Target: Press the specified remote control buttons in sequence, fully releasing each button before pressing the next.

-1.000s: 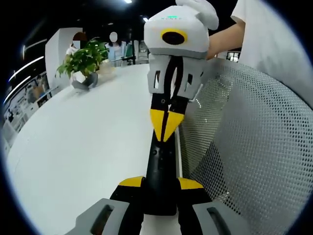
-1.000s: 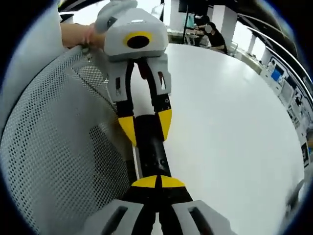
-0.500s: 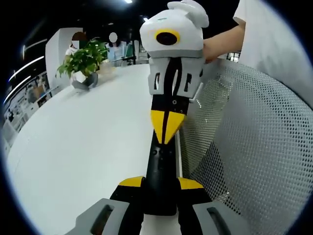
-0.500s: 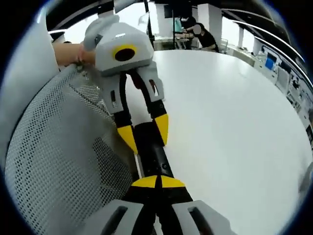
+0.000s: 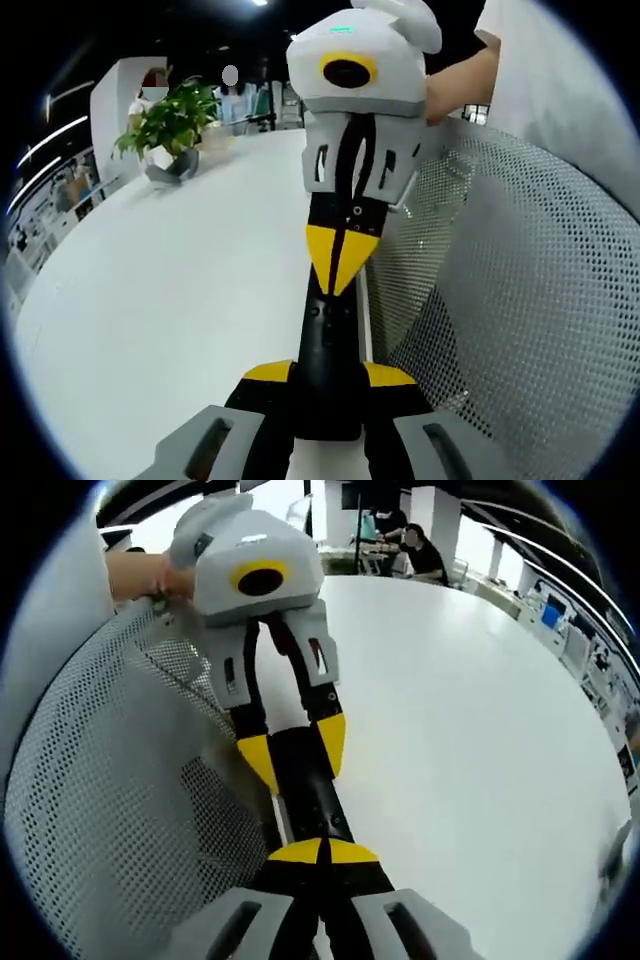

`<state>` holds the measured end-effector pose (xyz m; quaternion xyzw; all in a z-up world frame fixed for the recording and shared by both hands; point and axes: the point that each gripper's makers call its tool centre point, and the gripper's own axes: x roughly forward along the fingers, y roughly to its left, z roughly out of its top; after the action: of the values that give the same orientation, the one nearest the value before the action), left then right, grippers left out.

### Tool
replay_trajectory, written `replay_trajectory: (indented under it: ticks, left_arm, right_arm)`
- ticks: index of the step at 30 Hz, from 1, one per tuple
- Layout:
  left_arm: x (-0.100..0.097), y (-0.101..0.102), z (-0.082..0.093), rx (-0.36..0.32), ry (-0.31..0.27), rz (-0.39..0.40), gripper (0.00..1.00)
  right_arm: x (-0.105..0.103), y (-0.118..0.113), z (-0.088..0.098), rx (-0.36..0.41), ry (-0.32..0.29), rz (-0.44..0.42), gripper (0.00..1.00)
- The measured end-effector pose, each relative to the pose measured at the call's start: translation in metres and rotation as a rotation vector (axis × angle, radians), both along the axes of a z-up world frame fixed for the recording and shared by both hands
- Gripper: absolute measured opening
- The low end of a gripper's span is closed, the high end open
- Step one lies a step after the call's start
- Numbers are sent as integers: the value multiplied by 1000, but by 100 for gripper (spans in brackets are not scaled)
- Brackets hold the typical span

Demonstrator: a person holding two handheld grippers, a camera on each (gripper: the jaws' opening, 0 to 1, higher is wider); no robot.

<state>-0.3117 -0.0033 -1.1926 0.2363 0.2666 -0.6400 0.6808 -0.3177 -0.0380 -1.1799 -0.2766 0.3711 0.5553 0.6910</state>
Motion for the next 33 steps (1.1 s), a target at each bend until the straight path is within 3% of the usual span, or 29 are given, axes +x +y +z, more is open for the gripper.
replay_trajectory:
  ticks: [8,14,18,33]
  left_arm:
    - [0,0,0,-1,1,-1,24]
    - [0,-1,0,-1,2,-6,24]
    - [-1,-1,0,0,1,-8,24]
    - [-1,-1,0,2,-1,-7,24]
  right_arm:
    - [-12,18,-1,-11,-18,69,0]
    - [-14,17,-4,-126,-45,140,0]
    - [-14,17,-5,-148,-39,139,0]
    - [-12,14,-2,-68,-4,80,0]
